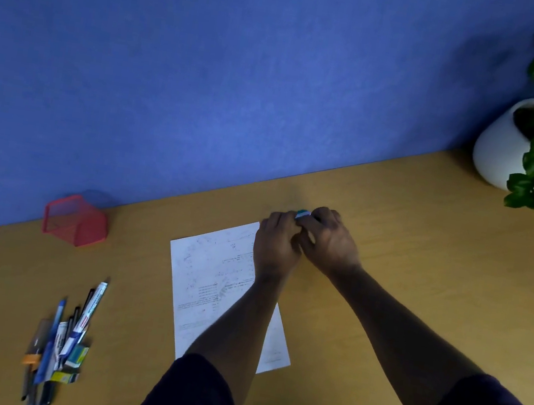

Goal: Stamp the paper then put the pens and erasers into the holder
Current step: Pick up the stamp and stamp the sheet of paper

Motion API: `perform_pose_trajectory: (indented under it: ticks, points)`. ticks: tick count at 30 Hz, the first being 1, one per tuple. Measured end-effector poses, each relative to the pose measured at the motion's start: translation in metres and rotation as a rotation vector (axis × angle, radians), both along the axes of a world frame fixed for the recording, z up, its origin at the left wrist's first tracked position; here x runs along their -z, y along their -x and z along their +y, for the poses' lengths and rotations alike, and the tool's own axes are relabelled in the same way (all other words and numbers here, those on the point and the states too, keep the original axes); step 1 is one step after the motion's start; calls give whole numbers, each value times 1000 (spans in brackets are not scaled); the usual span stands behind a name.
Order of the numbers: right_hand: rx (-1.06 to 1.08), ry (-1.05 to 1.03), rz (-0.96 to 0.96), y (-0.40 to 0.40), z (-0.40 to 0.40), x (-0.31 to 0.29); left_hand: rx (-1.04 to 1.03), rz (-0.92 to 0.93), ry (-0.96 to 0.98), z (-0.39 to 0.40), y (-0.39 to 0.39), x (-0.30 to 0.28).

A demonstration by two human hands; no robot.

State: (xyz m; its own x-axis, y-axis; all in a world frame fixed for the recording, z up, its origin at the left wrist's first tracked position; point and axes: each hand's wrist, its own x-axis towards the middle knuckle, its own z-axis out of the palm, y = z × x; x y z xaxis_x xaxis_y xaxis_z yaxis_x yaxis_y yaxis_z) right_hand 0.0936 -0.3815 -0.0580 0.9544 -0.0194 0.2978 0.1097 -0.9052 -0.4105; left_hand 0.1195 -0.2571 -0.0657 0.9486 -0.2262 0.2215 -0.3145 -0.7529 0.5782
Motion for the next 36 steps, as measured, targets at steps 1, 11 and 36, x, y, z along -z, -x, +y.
perform_pose_trajectory:
  ticks: [1, 11, 36]
  points:
    - [-36, 1, -3, 4, 5, -3, -8, -17, 11, 7, 5, -4]
    - [-203, -25, 43, 38, 62, -39, 11, 35, -66, 84, 51, -27]
    - [-292, 385, 668, 69, 157, -69, -224, 295, 167, 157, 144, -15]
